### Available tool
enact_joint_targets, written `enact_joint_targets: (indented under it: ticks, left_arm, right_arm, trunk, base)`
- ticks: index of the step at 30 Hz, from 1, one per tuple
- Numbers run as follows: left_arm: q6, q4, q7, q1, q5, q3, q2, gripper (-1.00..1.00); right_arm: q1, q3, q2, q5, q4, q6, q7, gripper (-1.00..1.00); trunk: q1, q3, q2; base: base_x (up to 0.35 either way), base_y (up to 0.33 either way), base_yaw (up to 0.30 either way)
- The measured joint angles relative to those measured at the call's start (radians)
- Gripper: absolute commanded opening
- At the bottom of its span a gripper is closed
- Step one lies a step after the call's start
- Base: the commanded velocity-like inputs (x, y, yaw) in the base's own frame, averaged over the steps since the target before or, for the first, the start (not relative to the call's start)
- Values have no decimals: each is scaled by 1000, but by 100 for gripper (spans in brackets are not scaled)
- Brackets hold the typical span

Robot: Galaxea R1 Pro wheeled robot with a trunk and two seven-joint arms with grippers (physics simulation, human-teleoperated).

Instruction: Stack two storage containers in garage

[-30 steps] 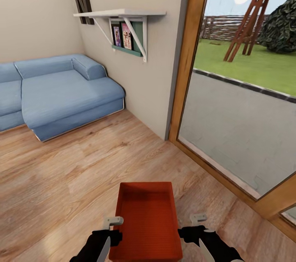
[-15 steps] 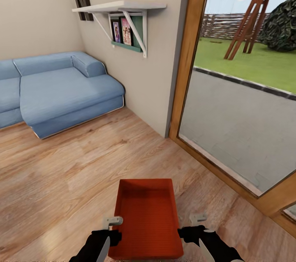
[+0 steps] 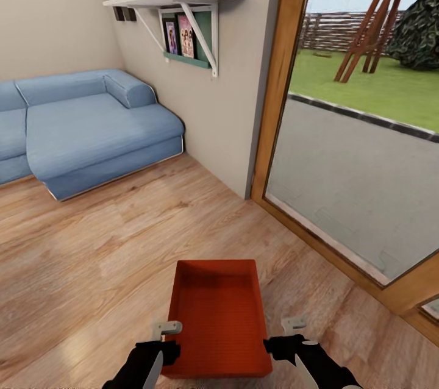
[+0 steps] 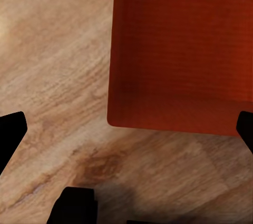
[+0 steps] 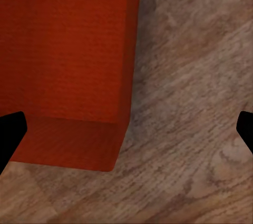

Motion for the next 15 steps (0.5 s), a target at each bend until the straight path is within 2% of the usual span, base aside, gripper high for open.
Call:
enact_joint_targets:
  ticks: [15]
  left_arm:
    - [-5, -2, -1, 0, -1, 1, 2, 100]
  right_arm:
    - [0, 0, 0, 2, 0, -1, 0, 100]
  trunk:
    - [0, -24, 0]
  base:
    - [0, 0, 0]
